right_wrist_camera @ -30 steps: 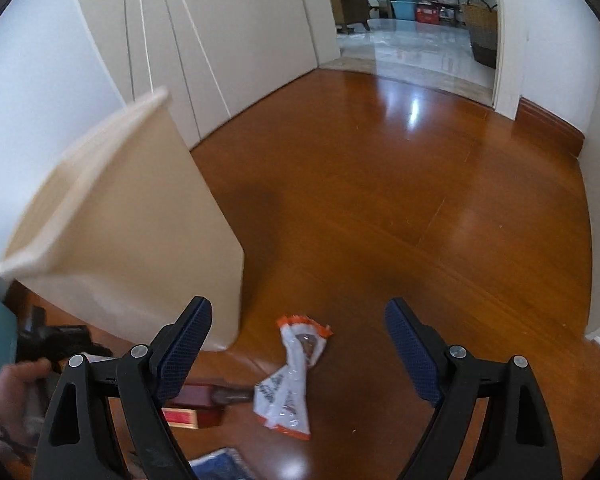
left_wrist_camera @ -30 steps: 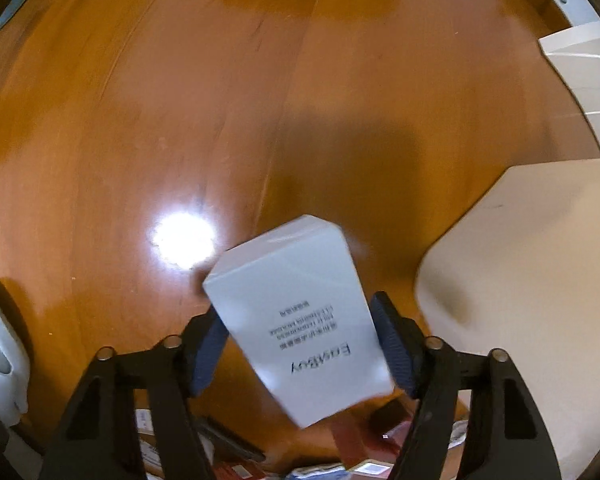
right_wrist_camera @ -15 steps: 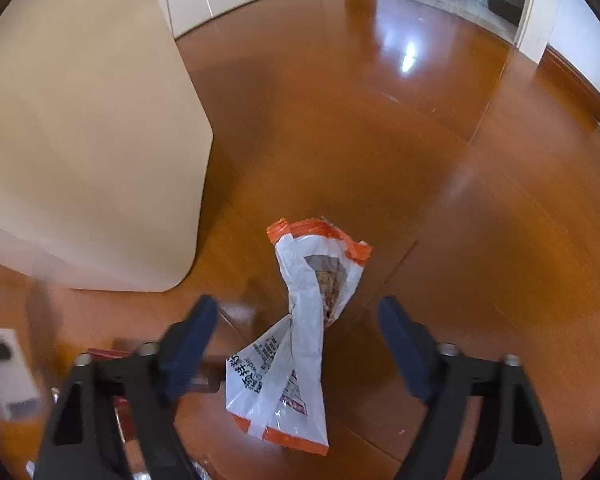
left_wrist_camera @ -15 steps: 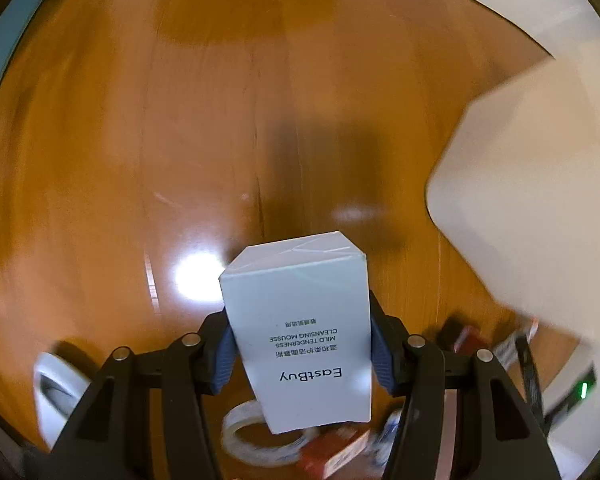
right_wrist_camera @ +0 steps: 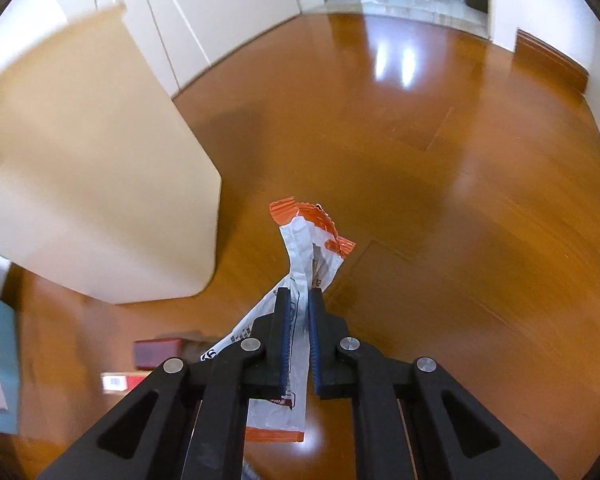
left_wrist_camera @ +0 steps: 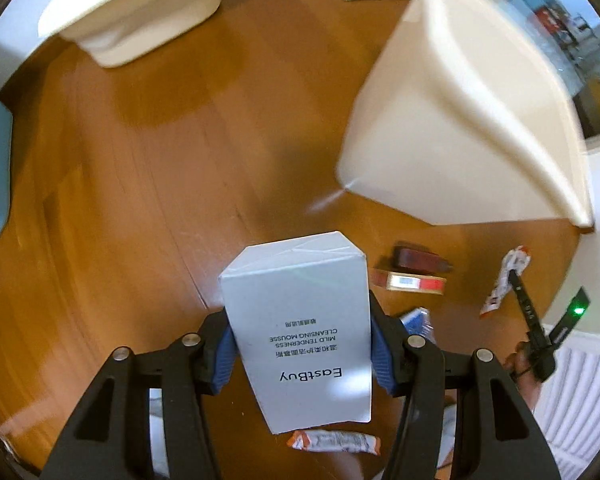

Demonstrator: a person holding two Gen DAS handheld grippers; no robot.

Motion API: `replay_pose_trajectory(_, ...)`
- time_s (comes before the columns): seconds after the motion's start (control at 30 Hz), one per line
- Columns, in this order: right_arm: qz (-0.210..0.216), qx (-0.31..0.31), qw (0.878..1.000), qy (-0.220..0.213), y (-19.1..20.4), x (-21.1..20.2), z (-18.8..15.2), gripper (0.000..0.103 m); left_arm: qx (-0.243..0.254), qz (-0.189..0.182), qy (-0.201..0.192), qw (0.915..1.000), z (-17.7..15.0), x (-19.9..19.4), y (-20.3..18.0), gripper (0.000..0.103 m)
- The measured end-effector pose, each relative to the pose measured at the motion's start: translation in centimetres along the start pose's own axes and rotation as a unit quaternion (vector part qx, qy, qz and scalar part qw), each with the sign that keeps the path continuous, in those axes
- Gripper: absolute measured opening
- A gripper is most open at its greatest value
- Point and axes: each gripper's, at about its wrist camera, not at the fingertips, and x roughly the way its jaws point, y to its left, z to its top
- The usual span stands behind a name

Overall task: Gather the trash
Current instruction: 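Drop the EastBuy box in the wastebasket with the left tool while the right tool grasps the orange wrapper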

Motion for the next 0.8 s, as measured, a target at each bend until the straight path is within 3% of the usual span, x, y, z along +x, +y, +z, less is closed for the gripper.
replay_pose_trajectory(0.23, 0.027, 0.015, 0.999, -0.026, 0.0, -4.8, -0.4, 0.008, 0.056, -0.048, -0.107, 0.9915, 2.7, -8.4, -6.6, 0.054)
replay_pose_trajectory(0.5, 0.039, 0.019, 0.998, -0.043, 0.3, -7.2, 0.1, 0.008, 0.081, -0.06, -0.198, 0.9749, 9.8, -8.3, -14.4, 0.054)
replay_pose_trajectory(0.6, 0.038, 0.028, 0.998, -0.041, -0.2, -6.9, 0.7, 0.008, 0.093, -0.054, -0.204, 0.9731, 11.7, -6.2, -15.9, 0.055)
replay_pose_trajectory(0.7, 0.04, 0.03, 0.998, -0.04, -0.1, -7.0, 0.5, 0.008, 0.093, -0.057, -0.159, 0.9813, 12.8, -2.9, -16.6, 0.056)
replay_pose_trajectory(0.8, 0.041, 0.03, 0.998, -0.041, 0.1, -7.4, 0.5, 0.008, 0.098, -0.042, -0.163, 0.981, 12.3, -1.9, -16.6, 0.083)
